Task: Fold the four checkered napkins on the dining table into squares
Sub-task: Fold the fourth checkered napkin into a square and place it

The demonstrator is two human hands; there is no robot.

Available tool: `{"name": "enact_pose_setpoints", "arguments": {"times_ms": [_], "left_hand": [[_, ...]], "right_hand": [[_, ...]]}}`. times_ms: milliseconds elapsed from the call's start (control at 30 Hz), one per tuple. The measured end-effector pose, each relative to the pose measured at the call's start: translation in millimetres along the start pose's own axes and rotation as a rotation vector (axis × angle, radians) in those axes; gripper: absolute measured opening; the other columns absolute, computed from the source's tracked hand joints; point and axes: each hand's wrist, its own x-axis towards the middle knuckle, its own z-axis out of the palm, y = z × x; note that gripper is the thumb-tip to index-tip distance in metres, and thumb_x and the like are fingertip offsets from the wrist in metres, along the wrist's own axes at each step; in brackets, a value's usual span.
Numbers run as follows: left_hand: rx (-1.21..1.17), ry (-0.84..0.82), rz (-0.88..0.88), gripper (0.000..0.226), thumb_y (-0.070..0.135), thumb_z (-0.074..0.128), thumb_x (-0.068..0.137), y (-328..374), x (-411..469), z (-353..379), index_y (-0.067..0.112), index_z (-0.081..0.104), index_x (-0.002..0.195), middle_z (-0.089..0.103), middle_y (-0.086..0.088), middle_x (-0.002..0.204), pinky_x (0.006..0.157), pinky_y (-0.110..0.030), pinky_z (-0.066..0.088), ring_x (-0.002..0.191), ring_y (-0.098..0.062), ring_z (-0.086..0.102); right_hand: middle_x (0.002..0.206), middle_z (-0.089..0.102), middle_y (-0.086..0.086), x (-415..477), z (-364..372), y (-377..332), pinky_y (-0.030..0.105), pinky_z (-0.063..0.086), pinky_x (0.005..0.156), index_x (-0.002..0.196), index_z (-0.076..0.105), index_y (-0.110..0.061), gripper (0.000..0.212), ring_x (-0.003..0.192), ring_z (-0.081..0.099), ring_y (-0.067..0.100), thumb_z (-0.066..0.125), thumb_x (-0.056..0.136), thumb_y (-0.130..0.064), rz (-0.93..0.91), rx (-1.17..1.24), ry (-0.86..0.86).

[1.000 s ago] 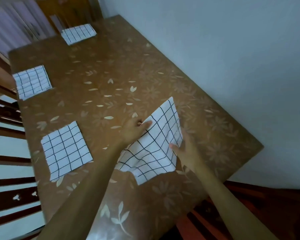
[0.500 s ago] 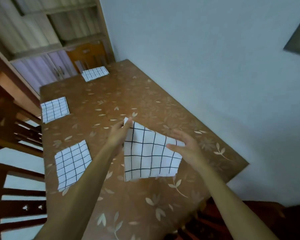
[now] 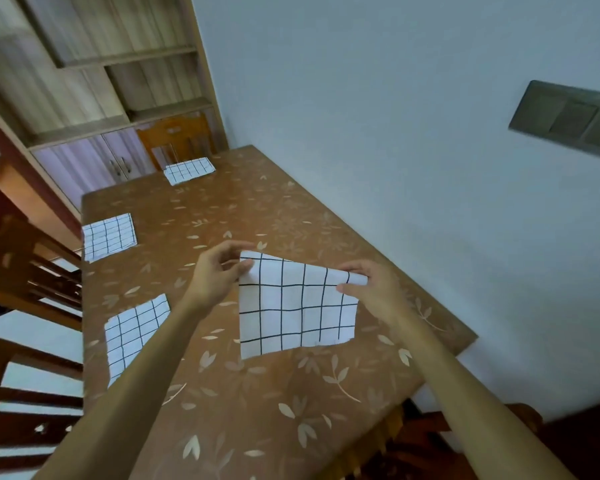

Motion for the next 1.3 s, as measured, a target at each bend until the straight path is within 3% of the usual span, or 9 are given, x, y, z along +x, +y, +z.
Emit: {"name": "enact_pose_setpoints", "arguments": {"times_ms": [200, 367, 500, 633, 800, 933, 1033, 1200, 1300], "left_hand": [[0.056, -0.021, 0.088, 0.043, -0.003, 0.072, 0.084, 4.8, -5.9, -4.2, 0.025, 0.065, 0.116, 0.066, -0.023, 0.103, 0.084, -0.032, 0.058, 0.082, -0.022, 0.063], [0.188, 0.019, 0.105, 0.045, -0.004, 0.075, 0.081, 3.8, -7.6, -4.4, 0.017, 0.066, 0.12, 0.073, -0.004, 0.094, 0.085, -0.026, 0.058, 0.083, -0.012, 0.071], [0.464, 0.084, 0.186, 0.032, -0.003, 0.072, 0.082, 0.7, -10.1, -4.8, 0.013, 0.074, 0.109, 0.069, 0.002, 0.092, 0.075, -0.006, 0.045, 0.08, -0.008, 0.064], [0.576, 0.005, 0.205, 0.025, 0.011, 0.072, 0.088, -10.7, -13.3, -9.0, 0.016, 0.072, 0.112, 0.051, 0.001, 0.101, 0.076, -0.007, 0.04, 0.083, -0.012, 0.053], [0.582, -0.175, 0.115, 0.061, 0.028, 0.092, 0.062, -20.6, -27.2, -6.9, 0.023, 0.067, 0.118, 0.056, 0.003, 0.106, 0.068, -0.012, 0.04, 0.08, -0.007, 0.051], [0.611, -0.098, 0.155, 0.028, 0.012, 0.083, 0.071, -32.2, -33.8, -4.8, 0.019, 0.075, 0.097, 0.064, 0.012, 0.082, 0.066, -0.013, 0.035, 0.071, 0.005, 0.053], [0.65, -0.16, 0.138, 0.012, 0.019, 0.078, 0.08, -37.7, -37.9, -7.0, 0.025, 0.074, 0.089, 0.063, 0.016, 0.078, 0.062, -0.01, 0.034, 0.069, -0.002, 0.054], [0.284, -0.298, -0.066, 0.022, 0.016, 0.074, 0.087, -42.1, -45.4, -6.5, 0.023, 0.062, 0.07, 0.064, 0.017, 0.062, 0.061, -0.021, 0.045, 0.061, 0.001, 0.059], [0.041, -0.313, -0.256, 0.02, 0.019, 0.07, 0.09, -57.6, -55.0, -1.2, 0.0, 0.068, 0.094, 0.076, -0.003, 0.087, 0.072, -0.031, 0.059, 0.083, -0.017, 0.073]], "right_hand": [[0.099, 0.071, -0.015, -0.9, -8.5, 2.6, 0.031, 0.053, 0.084, 0.096, 0.072, -0.032, 0.031, 0.094, 0.066, 0.003, 0.082, 0.072, -0.014, -0.03, -0.067, -0.012], [0.092, 0.071, -0.012, -1.6, -4.5, 2.4, 0.025, 0.05, 0.078, 0.09, 0.073, -0.034, 0.03, 0.087, 0.063, -0.002, 0.083, 0.071, -0.012, -0.057, -0.103, 0.005], [0.093, 0.066, -0.01, -0.3, -1.1, 3.8, 0.02, 0.039, 0.07, 0.078, 0.069, -0.041, 0.025, 0.084, 0.057, 0.002, 0.083, 0.074, -0.02, -0.098, -0.248, -0.012], [0.098, 0.063, -0.007, 4.3, 2.2, 12.8, 0.029, 0.045, 0.082, 0.089, 0.075, -0.029, 0.015, 0.097, 0.057, 0.012, 0.078, 0.078, -0.039, -0.119, -0.379, -0.033], [0.099, 0.065, -0.011, -1.3, 5.4, 14.8, 0.03, 0.047, 0.081, 0.095, 0.069, -0.024, 0.029, 0.093, 0.059, 0.008, 0.077, 0.078, -0.045, -0.04, -0.301, -0.051], [0.084, 0.07, -0.002, -9.2, 5.6, 10.5, 0.026, 0.046, 0.067, 0.079, 0.07, -0.02, 0.014, 0.077, 0.063, 0.014, 0.083, 0.074, -0.023, -0.014, -0.193, -0.141], [0.086, 0.072, -0.004, -10.6, 3.6, 19.7, 0.025, 0.049, 0.071, 0.078, 0.069, -0.024, 0.021, 0.082, 0.066, 0.011, 0.087, 0.067, -0.019, 0.034, -0.134, -0.172], [0.103, 0.069, -0.007, -15.9, 0.9, 30.8, 0.016, 0.051, 0.072, 0.107, 0.07, -0.021, 0.048, 0.097, 0.063, 0.005, 0.087, 0.066, -0.005, 0.125, -0.057, -0.254], [0.105, 0.065, -0.016, -18.1, 1.8, 40.0, 0.015, 0.05, 0.077, 0.114, 0.069, -0.021, 0.051, 0.1, 0.059, 0.001, 0.086, 0.069, -0.007, 0.183, -0.036, -0.263]]}}
